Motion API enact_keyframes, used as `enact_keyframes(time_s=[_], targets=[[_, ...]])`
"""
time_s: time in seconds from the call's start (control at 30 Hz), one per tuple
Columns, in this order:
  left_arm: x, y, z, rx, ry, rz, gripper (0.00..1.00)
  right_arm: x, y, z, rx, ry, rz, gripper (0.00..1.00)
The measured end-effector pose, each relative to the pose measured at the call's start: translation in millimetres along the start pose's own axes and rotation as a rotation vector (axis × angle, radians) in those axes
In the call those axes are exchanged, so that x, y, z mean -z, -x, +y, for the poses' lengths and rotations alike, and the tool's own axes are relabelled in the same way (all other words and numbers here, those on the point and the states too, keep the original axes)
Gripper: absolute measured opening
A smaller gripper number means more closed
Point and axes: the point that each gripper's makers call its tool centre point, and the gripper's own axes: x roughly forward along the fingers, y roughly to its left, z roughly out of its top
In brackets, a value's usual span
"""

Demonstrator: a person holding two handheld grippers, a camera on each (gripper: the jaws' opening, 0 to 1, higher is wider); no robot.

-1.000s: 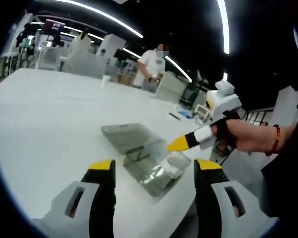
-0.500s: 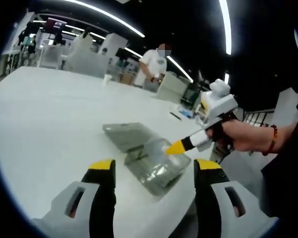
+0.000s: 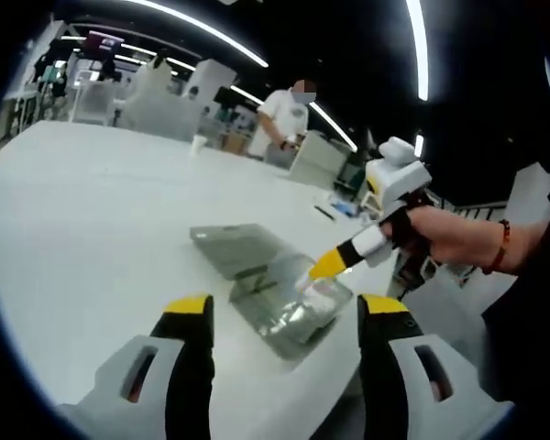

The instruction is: Insert the divider into the dual guide fixture by aligning both edges with the guide slots and pushing it downward to the bottom, including one-sided entry, uneven engagement, binding, and posture correction.

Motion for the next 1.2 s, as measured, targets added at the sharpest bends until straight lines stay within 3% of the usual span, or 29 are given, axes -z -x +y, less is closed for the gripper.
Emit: enact_keyframes(time_s=[0.2, 1.2], targets=[[0.6, -1, 0.9, 0.002, 0.001, 0.005, 0.62, 4.7, -6, -2, 0.015, 0.023, 0.047, 0.00], [1.8, 0, 5.3, -0.009, 0.008, 0.011, 0.62, 3.9, -17, 1, 0.049, 0.144, 0.051, 0.00]])
